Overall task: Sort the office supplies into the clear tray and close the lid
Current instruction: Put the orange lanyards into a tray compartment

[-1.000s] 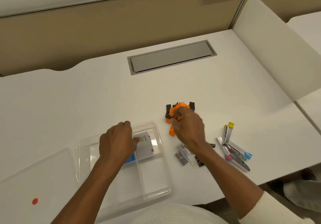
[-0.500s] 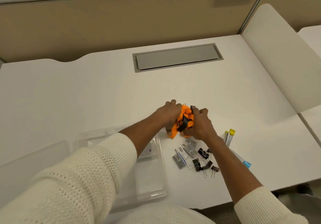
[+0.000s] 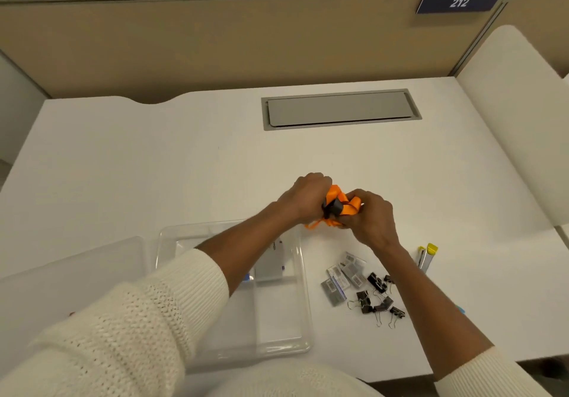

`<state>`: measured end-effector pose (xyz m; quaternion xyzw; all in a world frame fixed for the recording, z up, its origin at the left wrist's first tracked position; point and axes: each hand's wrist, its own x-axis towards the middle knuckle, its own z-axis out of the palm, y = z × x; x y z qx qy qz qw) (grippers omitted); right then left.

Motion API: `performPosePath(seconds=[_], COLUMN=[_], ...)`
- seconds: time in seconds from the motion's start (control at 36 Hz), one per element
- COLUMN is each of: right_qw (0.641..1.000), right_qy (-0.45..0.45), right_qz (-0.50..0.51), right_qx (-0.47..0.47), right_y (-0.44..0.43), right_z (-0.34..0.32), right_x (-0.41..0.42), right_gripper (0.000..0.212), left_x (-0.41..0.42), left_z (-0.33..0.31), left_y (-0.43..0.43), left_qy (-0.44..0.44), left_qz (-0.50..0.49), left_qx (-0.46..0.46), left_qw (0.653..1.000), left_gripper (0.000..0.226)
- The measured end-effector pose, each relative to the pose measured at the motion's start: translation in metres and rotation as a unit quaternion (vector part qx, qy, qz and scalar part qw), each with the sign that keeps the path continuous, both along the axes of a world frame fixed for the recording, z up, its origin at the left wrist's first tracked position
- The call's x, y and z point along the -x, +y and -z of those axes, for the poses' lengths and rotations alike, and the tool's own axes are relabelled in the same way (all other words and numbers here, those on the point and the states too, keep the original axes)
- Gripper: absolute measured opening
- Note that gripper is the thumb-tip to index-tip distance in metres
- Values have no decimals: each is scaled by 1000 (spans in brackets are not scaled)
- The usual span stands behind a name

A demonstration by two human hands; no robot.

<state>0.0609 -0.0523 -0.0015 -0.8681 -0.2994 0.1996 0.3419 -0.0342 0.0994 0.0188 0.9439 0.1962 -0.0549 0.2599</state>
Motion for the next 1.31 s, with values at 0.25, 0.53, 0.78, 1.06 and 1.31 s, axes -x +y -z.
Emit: performPosePath(seconds=[0.25,0.53,0.78,1.06,1.31], right_qw=[989,973,966,976,929], right_qy=[11,41,54,-21,-161], right_qz=[-100,-217,-242,-209,-327], right_qx=[-107,-65,68,63,57], right_y=[35,86,120,111,98], right_z=[-85,-89,-53,-36,-14], right_x=[65,167,238,275,282], right_gripper=[25,29,33,48,21], left_x=[98,225,281,305,325], left_z=[-110,-120,-66,-39,-30], left_y=[23,46,62,50,50], left_qy=[-33,38,115,58,52], left_qz=[-86,-177,-227,-242,-187], left_qx=[-55,-38,8,67,15], left_qw=[994,983,967,966,981], left_gripper=[26,21,17,37,16])
